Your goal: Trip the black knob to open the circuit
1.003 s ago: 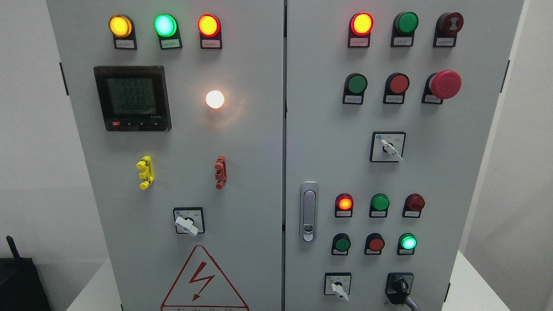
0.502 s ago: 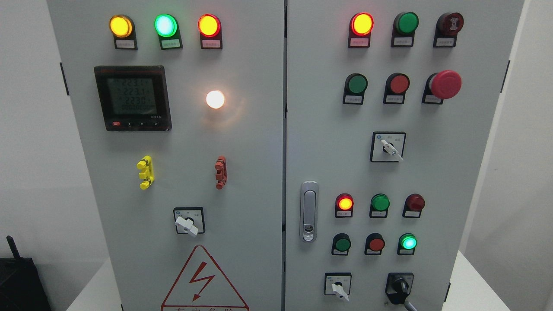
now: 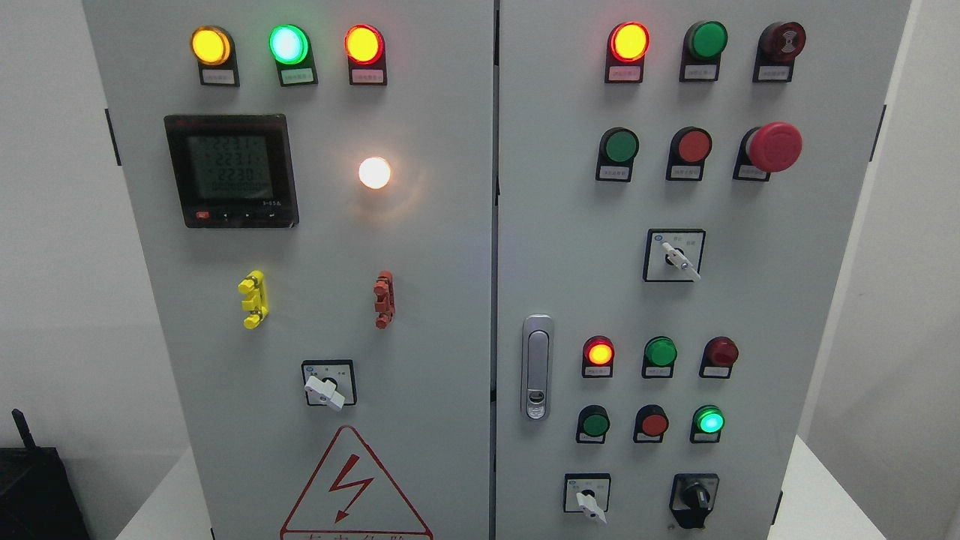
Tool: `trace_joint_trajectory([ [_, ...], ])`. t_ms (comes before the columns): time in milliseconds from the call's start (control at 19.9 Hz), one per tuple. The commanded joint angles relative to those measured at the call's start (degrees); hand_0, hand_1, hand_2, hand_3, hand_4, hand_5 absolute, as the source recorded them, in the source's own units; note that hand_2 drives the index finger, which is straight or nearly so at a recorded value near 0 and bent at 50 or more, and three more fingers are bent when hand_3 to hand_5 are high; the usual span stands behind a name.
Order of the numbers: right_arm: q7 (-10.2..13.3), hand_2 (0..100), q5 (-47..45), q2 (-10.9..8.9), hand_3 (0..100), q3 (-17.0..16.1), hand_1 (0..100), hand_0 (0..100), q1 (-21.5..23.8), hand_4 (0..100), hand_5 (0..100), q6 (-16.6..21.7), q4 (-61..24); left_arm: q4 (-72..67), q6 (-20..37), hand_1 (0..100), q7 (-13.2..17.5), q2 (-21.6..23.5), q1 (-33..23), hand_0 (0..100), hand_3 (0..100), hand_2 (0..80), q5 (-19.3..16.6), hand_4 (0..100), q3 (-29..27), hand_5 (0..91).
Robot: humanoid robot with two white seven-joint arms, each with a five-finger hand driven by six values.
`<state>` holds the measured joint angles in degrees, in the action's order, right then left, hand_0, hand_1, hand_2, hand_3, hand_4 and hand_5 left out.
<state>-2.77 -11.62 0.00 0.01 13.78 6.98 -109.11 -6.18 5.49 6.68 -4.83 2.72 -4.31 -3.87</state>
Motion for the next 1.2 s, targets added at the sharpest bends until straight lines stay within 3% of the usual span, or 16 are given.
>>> trace_joint_trajectory([
  [0,-1.6,0,0.1,0.18,17,-1.8,0,0,3.4,3,0,1.3,-3.3,1.4,0.1,39,0.0,0.0,0.0,12,0,0.0,0.0,0,0.0,0.0],
  [100,-1.6,0,0.1,0.09,7,-1.9,0,0,3.6,0,0,1.8,-3.6,1.4,0.1,39,0.0,0.0,0.0,12,0,0.0,0.0,0,0.0,0.0],
  [251,-1.7,0,0.4,0.09,1,-2.1,0,0,4.1,0,0,1.9,-3.7,1.4,0.1,39,0.0,0.0,0.0,12,0,0.0,0.0,0,0.0,0.0],
  [1154,-1.8,0,0.5,0.35,0,-1.8,0,0,7.8,0,0,4.0,-5.4,1.4,0.1,39,0.0,0.0,0.0,12,0,0.0,0.0,0,0.0,0.0],
])
